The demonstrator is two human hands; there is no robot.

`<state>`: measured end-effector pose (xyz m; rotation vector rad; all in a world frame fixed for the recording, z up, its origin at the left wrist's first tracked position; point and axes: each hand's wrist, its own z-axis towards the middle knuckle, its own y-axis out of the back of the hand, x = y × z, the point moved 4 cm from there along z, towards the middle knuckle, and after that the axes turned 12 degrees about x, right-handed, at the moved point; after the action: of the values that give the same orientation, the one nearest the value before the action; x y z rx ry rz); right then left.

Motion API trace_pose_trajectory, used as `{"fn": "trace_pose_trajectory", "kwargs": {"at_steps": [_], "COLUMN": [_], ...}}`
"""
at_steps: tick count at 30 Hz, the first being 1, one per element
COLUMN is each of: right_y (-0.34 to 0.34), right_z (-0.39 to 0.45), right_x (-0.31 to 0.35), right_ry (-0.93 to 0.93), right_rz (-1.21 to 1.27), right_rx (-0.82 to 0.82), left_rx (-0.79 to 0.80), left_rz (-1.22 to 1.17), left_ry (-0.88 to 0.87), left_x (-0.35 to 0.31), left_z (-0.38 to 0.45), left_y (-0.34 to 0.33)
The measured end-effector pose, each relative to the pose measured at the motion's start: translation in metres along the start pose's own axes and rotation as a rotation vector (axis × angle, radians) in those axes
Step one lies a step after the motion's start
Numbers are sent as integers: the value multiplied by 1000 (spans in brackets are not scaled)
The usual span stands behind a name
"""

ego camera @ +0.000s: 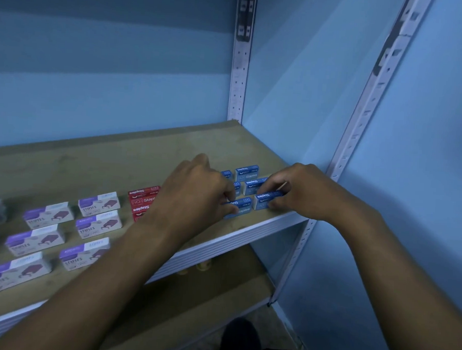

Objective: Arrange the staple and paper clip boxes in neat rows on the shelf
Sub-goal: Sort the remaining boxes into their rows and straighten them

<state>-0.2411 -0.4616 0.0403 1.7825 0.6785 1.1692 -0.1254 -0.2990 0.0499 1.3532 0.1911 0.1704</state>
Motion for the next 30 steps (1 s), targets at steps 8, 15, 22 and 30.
{"fn": "trace_pose_trajectory", "kwargs": {"at_steps": [8, 15, 22, 30], "right_y": [-3, -2, -1, -1], "right_z": [1, 0, -1, -2], "right_x": [3, 6, 6, 8], "right_ry": [5, 3, -21, -22], "right_rz": [-9, -57, -30, -29], "right_rx": [-2, -6, -31, -2], "left_rx": [50, 33, 12, -2], "left_rz": [-39, -104, -101, -96], "left_ry": [22, 4, 7, 45], "left_x": [-2, 0, 0, 0], "left_z": [6, 6, 3, 3], "left_y": [-3, -7, -6, -7]}}
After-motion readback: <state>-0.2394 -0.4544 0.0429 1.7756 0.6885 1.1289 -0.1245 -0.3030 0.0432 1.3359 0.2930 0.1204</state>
